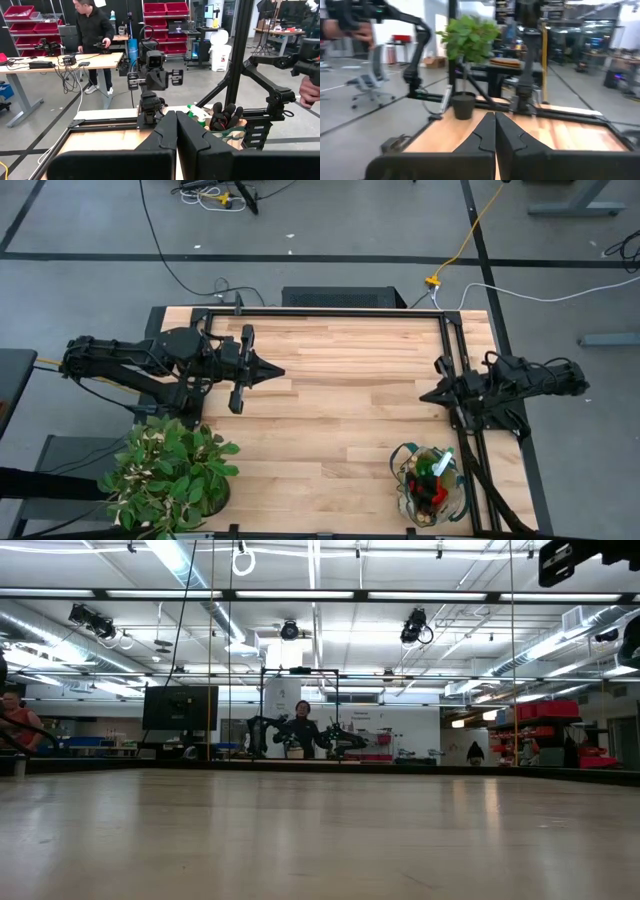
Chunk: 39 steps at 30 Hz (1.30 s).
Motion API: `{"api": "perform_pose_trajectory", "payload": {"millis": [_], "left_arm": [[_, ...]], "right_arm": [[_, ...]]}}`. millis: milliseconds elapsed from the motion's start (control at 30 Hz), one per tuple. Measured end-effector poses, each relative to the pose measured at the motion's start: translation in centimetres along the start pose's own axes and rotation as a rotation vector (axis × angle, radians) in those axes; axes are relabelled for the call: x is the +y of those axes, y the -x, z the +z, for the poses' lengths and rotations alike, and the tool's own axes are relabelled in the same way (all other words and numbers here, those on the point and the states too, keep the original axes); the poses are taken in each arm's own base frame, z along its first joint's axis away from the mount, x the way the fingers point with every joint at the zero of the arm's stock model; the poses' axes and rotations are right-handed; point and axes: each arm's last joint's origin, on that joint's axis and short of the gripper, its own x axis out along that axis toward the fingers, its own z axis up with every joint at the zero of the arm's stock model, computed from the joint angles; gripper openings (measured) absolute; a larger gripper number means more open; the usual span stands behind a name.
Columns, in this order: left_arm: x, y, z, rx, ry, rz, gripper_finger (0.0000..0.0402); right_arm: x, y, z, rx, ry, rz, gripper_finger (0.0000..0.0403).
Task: Pick & Place Garden tools in Gardening bag
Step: Return to Home Position
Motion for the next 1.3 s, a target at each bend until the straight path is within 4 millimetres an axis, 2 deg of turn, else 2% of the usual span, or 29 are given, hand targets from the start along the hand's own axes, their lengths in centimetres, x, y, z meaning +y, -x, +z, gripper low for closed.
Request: {"api": "perform_pose_trajectory", "payload": {"millis": [167,333,800,1133,1300], "left_arm": [[0.0,0.0,0.0,0.000,0.000,0.001,0.0003],[0.0,0.0,0.0,0.000,0.000,0.018,0.0003],[0.0,0.0,0.0,0.000,0.000,0.018,0.0003],[0.0,0.0,0.0,0.000,0.000,0.018,0.0003],[0.0,0.0,0.0,0.000,0.000,0.018,0.0003]], "right_arm": [[0.1,-0.1,-0.6,0.033,-0.012,0.036,0.0000],[0.4,-0.7,-2.0,-0.031,-0.073,0.107,0.0000],[0.2,-1.5,-5.6,0.008,-0.044,0.017,0.0000],[-0.5,-1.3,-6.3,0.054,-0.006,-0.043,0.0000],[-0.7,-1.1,-6.6,0.073,-0.001,-0.019,0.0000]]}}
